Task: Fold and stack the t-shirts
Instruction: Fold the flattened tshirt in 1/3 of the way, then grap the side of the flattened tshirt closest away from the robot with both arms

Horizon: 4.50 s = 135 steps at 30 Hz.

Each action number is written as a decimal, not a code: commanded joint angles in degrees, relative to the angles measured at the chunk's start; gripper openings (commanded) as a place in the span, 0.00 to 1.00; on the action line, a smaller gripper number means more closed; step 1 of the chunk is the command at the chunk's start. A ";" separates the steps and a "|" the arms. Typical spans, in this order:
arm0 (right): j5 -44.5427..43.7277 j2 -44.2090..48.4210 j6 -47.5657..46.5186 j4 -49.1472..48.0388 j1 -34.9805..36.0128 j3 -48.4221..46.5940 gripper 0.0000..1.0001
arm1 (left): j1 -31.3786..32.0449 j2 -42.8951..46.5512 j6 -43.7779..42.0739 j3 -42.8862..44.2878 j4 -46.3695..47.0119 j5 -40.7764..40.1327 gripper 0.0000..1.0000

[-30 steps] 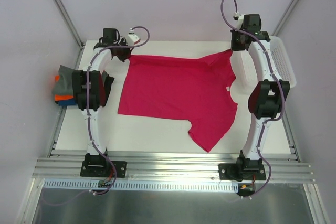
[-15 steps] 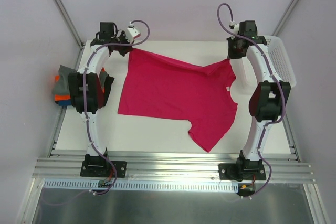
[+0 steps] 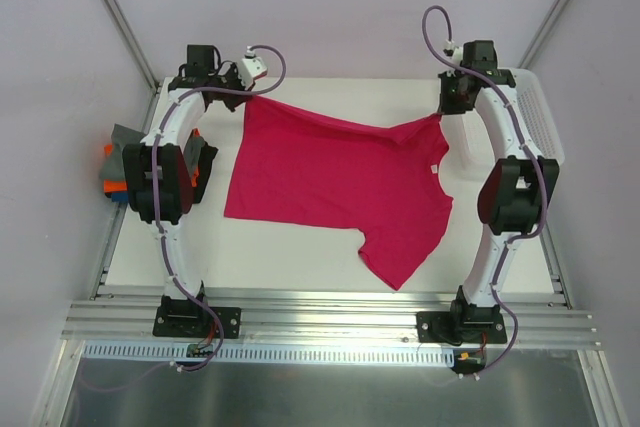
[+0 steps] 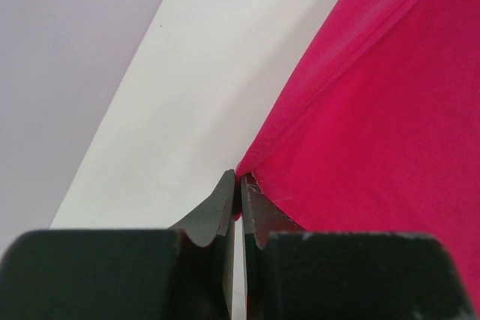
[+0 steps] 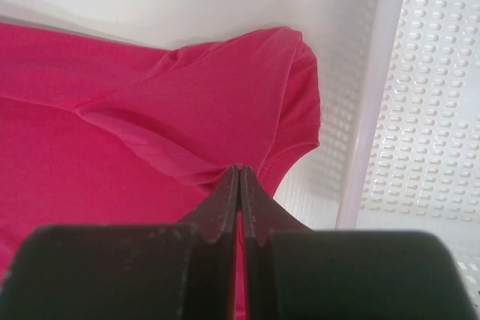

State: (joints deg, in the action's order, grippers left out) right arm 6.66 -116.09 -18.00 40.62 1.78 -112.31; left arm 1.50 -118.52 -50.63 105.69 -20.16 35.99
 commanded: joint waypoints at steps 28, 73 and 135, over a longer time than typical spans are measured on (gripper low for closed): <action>3.19 12.12 2.00 2.36 -0.46 8.16 0.01 | -0.62 6.98 -4.74 -5.84 -5.06 4.62 0.00; 5.73 16.78 -0.72 2.62 0.42 19.25 0.71 | -0.27 6.29 13.79 -5.78 -7.43 -6.29 0.78; 10.49 69.69 -35.79 2.10 45.76 80.84 0.50 | 5.27 36.43 19.52 -43.73 -15.52 -24.82 0.67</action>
State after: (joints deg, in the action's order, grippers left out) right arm 16.73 -47.40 -53.19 45.76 46.15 -32.77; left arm 6.76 -84.05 -30.85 59.77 -36.10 12.93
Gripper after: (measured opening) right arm 0.499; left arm 0.669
